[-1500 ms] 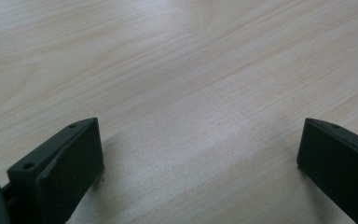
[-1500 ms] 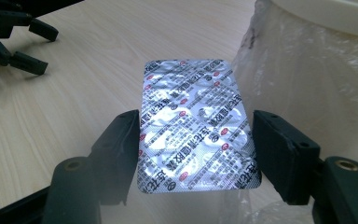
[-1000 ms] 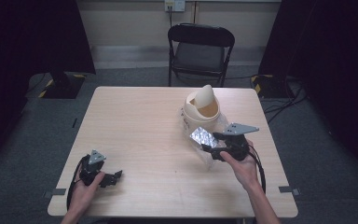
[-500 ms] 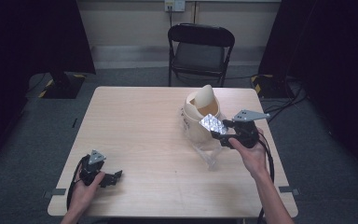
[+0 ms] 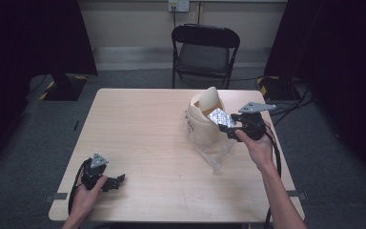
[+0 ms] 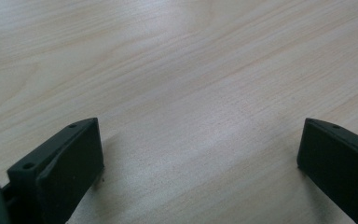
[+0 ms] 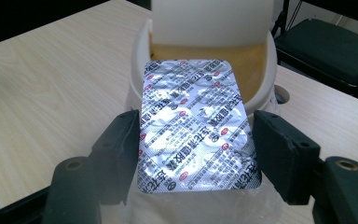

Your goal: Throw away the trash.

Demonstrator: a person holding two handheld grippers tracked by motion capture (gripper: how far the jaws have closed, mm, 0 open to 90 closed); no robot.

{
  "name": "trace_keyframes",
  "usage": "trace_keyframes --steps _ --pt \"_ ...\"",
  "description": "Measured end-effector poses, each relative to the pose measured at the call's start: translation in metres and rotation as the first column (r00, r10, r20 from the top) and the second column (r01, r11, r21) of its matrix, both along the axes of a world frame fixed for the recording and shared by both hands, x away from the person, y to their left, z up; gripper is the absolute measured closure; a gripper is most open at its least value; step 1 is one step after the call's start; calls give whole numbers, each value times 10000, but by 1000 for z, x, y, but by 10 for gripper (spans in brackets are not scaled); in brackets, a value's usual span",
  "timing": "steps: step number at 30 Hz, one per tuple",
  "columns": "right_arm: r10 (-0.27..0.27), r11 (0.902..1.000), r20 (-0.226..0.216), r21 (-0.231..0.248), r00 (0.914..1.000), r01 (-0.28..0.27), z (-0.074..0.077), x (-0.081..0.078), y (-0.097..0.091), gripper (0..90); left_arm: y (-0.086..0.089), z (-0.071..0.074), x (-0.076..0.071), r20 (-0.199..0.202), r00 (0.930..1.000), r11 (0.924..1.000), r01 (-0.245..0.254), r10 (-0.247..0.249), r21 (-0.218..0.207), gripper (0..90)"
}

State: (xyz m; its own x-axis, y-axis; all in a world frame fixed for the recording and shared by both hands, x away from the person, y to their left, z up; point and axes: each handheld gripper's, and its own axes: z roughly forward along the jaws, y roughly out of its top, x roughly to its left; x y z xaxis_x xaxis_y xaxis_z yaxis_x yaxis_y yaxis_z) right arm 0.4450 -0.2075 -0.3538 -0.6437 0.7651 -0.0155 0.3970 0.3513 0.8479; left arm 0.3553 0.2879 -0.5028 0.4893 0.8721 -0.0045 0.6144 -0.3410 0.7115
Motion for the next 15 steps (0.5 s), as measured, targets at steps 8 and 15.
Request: trace_keyframes --steps 8,15 --pt "-271 9996 -500 -81 9984 267 -4 20 -5 341 0 0 0 1 10000 10000 -3 3 -4 0" --pt "-376 9992 -672 -150 9970 366 -8 29 0 341 0 0 0 1 10000 10000 -2 2 -3 0"
